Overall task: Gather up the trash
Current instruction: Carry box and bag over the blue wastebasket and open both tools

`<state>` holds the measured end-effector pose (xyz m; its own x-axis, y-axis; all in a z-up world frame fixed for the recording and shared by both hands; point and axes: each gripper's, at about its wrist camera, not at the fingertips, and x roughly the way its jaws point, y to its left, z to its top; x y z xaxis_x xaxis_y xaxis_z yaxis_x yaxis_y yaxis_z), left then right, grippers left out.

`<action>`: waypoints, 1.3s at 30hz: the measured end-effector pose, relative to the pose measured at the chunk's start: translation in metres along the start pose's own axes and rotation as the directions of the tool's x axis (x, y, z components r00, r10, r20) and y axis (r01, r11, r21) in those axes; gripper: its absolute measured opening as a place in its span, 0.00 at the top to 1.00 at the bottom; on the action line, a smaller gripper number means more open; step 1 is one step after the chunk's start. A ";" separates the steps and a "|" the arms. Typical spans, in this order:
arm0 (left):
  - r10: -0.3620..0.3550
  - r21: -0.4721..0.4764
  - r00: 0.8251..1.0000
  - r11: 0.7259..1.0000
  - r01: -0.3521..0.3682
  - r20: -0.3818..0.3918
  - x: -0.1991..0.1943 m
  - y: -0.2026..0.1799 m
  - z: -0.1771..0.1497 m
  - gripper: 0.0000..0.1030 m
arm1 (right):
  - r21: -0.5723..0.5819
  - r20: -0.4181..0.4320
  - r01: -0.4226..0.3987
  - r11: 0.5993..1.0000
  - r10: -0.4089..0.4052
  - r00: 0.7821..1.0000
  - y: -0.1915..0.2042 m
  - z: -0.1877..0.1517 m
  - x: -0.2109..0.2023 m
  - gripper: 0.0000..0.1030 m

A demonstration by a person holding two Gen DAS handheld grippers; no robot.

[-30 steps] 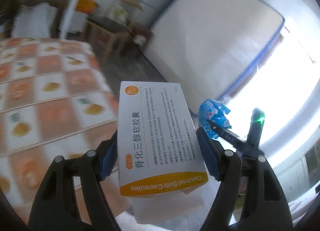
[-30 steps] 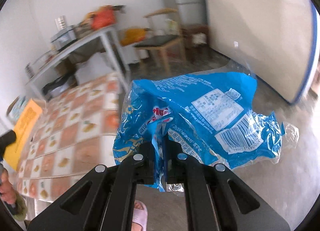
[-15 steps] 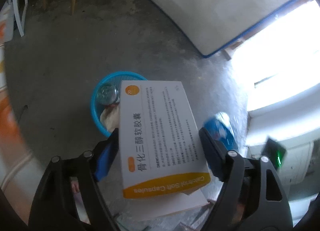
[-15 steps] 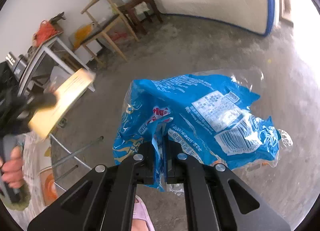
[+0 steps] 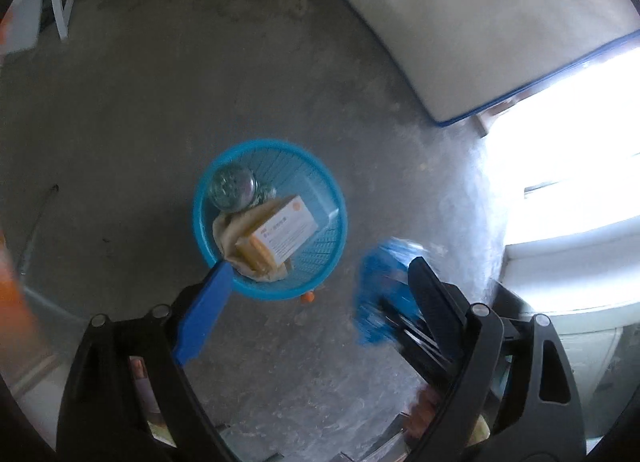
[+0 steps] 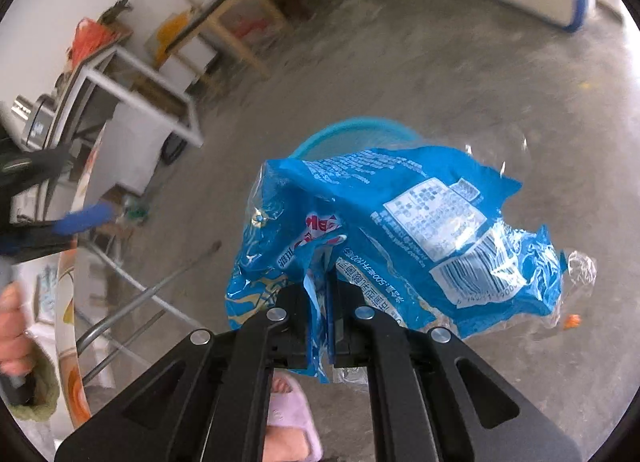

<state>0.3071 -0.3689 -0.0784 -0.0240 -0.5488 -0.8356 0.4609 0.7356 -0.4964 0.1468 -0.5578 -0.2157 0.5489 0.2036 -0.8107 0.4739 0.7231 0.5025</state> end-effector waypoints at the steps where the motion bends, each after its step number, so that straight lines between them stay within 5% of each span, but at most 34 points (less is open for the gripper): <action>1: -0.012 0.019 1.000 1.000 0.012 0.018 -0.017 -0.001 -0.003 0.17 | -0.010 -0.052 -0.014 1.000 0.013 0.999 0.003 0.006 0.020 0.95; 6: -0.014 0.105 0.990 0.994 -0.001 0.139 -0.107 0.008 -0.034 0.17 | -0.047 -0.254 0.010 0.999 -0.021 0.967 0.012 0.020 0.104 0.95; 10: 0.028 0.097 0.971 0.994 -0.053 0.239 -0.165 0.035 -0.078 0.17 | -0.017 -0.416 0.060 0.998 -0.062 0.907 0.000 0.026 0.172 0.95; 14: 0.065 0.048 0.957 0.995 -0.082 0.281 -0.197 0.064 -0.119 0.17 | 0.087 -0.569 0.094 0.992 -0.028 0.822 -0.019 0.023 0.228 0.95; 19: 0.133 -0.044 0.933 0.991 -0.126 0.335 -0.220 0.093 -0.155 0.17 | 0.130 -0.623 0.163 0.978 -0.047 0.781 -0.029 0.017 0.262 0.95; 27: 0.145 -0.100 0.914 0.988 -0.115 0.378 -0.235 0.115 -0.173 0.17 | 0.100 -0.597 0.223 0.970 -0.120 0.793 -0.016 0.015 0.273 0.92; 29: 0.130 -0.110 0.913 0.989 -0.095 0.387 -0.237 0.119 -0.176 0.17 | 0.075 -0.578 0.222 0.972 -0.139 0.804 -0.005 0.013 0.261 0.79; 31: 0.124 -0.105 0.908 0.990 -0.089 0.401 -0.241 0.118 -0.182 0.17 | 0.067 -0.554 0.201 0.977 -0.131 0.822 0.001 0.014 0.248 0.41; 39: 0.105 -0.107 0.901 0.992 -0.066 0.420 -0.247 0.121 -0.197 0.17 | -0.001 -0.415 0.189 0.982 -0.172 0.893 0.029 0.020 0.195 0.30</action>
<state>0.1943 -0.0661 0.0220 0.3992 -0.5840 -0.7067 0.3637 0.8085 -0.4627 0.2811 -0.5106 -0.3529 0.1231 0.3315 -0.9354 0.5682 0.7492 0.3403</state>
